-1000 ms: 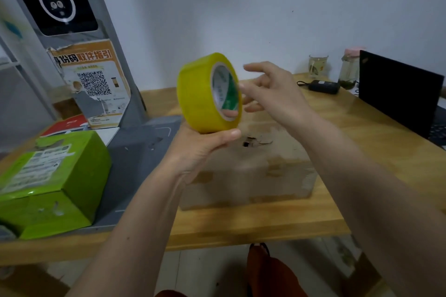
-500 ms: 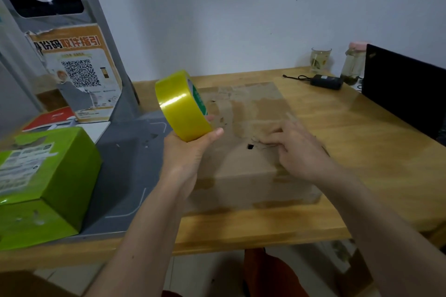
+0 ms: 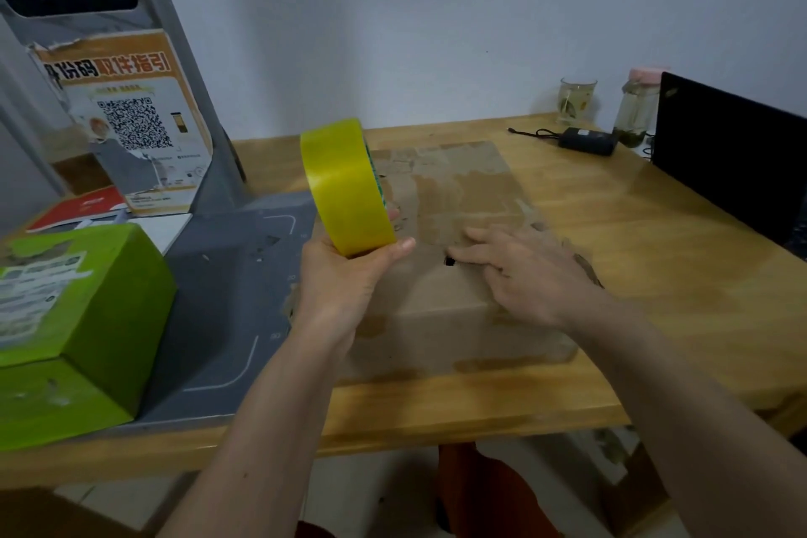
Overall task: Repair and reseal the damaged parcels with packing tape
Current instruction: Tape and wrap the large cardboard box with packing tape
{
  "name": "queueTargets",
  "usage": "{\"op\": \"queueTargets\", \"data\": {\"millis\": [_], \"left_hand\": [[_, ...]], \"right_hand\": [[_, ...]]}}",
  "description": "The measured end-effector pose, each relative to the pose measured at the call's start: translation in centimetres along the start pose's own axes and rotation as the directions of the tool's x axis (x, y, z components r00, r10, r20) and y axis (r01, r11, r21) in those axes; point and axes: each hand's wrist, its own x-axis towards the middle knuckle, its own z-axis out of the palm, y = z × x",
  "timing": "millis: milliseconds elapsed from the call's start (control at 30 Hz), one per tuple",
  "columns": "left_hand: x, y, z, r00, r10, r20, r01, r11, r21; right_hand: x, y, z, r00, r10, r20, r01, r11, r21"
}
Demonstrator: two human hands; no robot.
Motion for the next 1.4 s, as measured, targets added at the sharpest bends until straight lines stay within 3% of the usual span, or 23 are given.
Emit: {"op": "queueTargets", "data": {"millis": [100,167,233,333,433,600,700,833,967,1133,1233,1400], "left_hand": [[0.0,0.0,0.0,1.000,0.003,0.004,-0.003,1.000,0.017],[-0.1,0.0,0.0,1.000,0.007,0.012,-0.007,1.000,0.022],[-0.2,-0.1,-0.2,1.000,0.009,0.016,-0.010,1.000,0.022],[-0.1,-0.2,-0.3,1.000,0.010,0.009,-0.011,1.000,0.027],[0.0,-0.3,-0.2,1.000,0.010,0.022,-0.010,0.999,0.039],[-0.1,-0.3,-0.1,0.999,0.025,0.038,-0.027,0.998,0.054],[-0.2,-0.3,-0.3,0.999,0.025,0.033,-0.027,0.998,0.053],[-0.3,-0.3,-0.4,0.999,0.022,0.024,-0.023,0.998,0.055],[-0.3,-0.2,-0.3,0.999,0.024,0.031,-0.025,0.998,0.055],[-0.3,-0.2,-0.4,1.000,0.015,-0.002,-0.015,0.999,0.040],[-0.2,-0.2,-0.3,1.000,0.021,-0.009,-0.020,0.999,0.030],[-0.2,-0.2,-0.4,1.000,0.016,-0.024,-0.016,0.999,0.030]], "right_hand": [[-0.4,-0.3,-0.3,0.998,-0.038,0.041,0.036,0.999,0.038],[-0.9,0.0,-0.4,0.999,-0.048,0.013,0.045,0.986,0.161],[-1.5,0.4,-0.2,0.989,0.031,-0.144,0.009,0.963,0.269],[-2.4,0.4,0.7,0.950,0.083,-0.301,-0.046,0.991,0.128],[-2.6,0.0,1.3,0.957,0.029,-0.289,-0.012,0.998,0.062],[-2.4,0.5,0.4,0.972,-0.039,-0.232,0.082,0.980,0.180],[-2.5,0.5,0.0,0.975,0.014,-0.224,0.044,0.966,0.255],[-2.2,-0.1,0.7,0.972,-0.045,-0.231,0.048,0.999,0.008],[-1.5,-0.7,0.8,0.982,-0.038,-0.182,0.021,0.996,-0.091],[-1.6,-0.5,0.0,0.985,0.015,-0.172,0.018,0.982,0.189],[-1.1,-0.7,0.1,0.994,-0.018,-0.111,0.020,1.000,0.023],[0.9,-1.6,-0.9,0.998,0.018,-0.068,-0.011,0.994,0.104]]}}
